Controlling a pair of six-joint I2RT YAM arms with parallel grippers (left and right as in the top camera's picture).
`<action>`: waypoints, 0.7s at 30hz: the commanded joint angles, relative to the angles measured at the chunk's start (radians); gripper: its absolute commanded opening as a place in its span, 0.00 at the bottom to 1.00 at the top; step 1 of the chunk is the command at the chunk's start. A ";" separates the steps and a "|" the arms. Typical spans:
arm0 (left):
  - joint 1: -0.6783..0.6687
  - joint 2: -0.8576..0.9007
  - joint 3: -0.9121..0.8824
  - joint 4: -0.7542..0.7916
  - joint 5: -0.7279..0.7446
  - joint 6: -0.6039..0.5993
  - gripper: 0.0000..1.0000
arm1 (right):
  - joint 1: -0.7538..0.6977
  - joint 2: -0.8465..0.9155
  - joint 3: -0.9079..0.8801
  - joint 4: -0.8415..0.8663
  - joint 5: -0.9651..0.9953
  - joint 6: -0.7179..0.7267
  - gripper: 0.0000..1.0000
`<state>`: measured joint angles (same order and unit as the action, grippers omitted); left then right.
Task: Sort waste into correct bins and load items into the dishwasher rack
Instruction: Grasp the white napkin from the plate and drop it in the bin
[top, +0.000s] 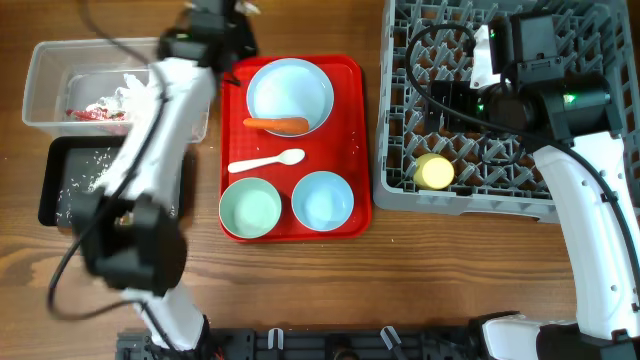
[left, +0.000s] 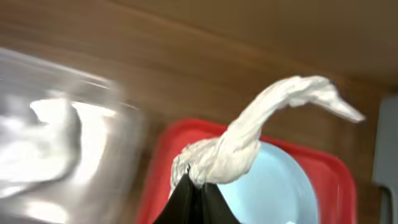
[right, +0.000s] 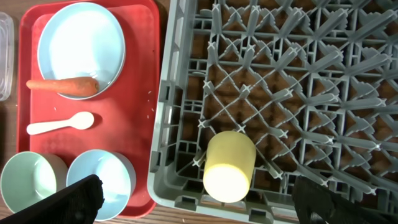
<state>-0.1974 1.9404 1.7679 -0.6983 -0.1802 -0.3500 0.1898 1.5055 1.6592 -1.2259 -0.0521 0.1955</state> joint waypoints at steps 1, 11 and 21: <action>0.131 -0.036 -0.003 -0.102 -0.192 -0.071 0.04 | -0.004 -0.006 -0.001 0.013 -0.010 -0.012 1.00; 0.365 0.108 -0.024 -0.079 -0.031 -0.249 1.00 | -0.004 -0.006 -0.001 0.017 -0.010 -0.012 1.00; 0.111 -0.089 -0.015 -0.206 0.185 0.055 0.99 | -0.004 -0.006 -0.001 0.035 -0.010 -0.013 1.00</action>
<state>-0.0078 1.8503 1.7508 -0.8680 -0.0757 -0.3538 0.1898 1.5055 1.6592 -1.1961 -0.0525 0.1955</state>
